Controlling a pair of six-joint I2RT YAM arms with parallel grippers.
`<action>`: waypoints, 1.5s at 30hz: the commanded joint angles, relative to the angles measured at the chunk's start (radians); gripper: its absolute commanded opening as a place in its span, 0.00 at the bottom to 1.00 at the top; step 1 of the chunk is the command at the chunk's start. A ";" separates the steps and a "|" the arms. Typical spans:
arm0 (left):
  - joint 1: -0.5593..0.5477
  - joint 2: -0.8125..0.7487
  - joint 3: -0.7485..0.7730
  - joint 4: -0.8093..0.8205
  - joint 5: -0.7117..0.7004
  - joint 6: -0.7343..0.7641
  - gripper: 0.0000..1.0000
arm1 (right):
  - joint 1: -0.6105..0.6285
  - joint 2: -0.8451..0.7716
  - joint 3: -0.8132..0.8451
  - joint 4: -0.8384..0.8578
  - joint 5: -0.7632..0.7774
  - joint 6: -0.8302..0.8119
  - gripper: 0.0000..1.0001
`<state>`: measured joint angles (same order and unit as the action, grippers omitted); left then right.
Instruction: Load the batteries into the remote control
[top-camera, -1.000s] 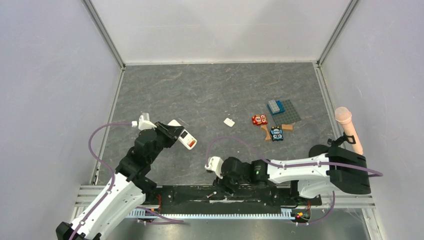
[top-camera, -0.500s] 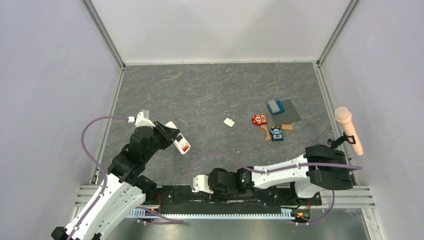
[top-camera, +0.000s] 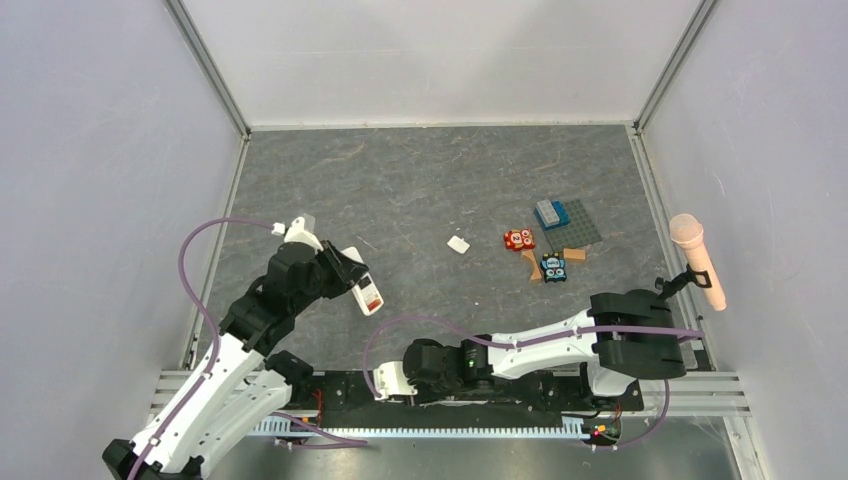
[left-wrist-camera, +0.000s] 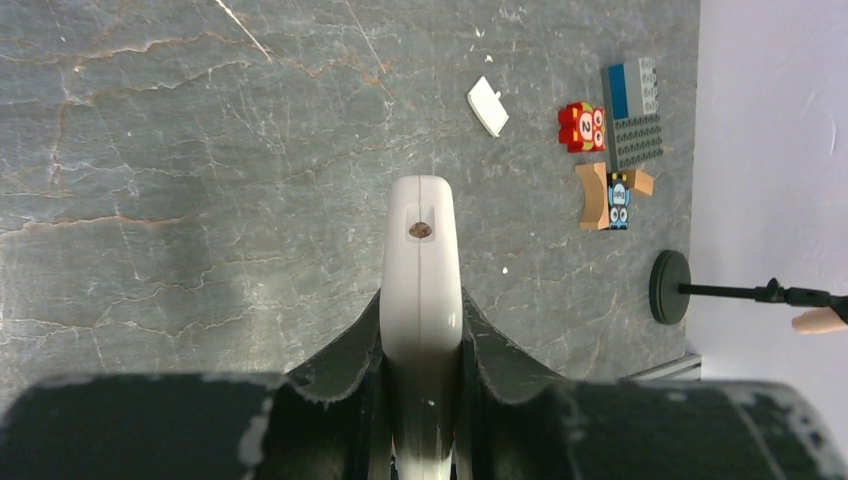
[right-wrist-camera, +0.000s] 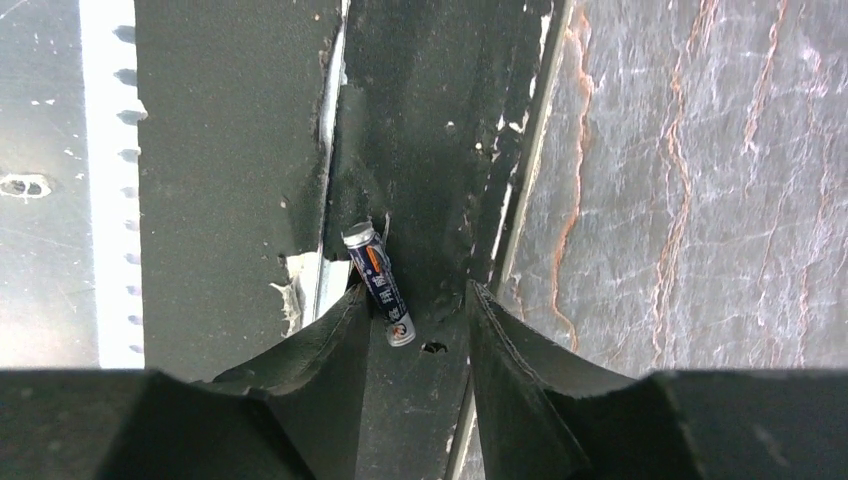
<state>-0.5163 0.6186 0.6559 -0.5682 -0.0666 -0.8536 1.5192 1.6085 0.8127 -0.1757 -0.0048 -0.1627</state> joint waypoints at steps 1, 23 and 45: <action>0.010 0.020 0.040 0.038 0.062 0.064 0.02 | -0.001 0.041 0.045 0.009 0.007 -0.061 0.41; 0.025 0.053 0.000 0.089 0.164 0.087 0.02 | -0.001 -0.161 0.050 -0.071 -0.017 0.042 0.03; -0.018 0.400 -0.215 0.809 0.853 -0.019 0.02 | -0.043 -0.394 0.124 -0.280 0.283 0.070 0.11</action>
<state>-0.5095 0.9825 0.4839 -0.0345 0.6533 -0.8112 1.4826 1.2129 0.8421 -0.3729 0.2012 -0.0921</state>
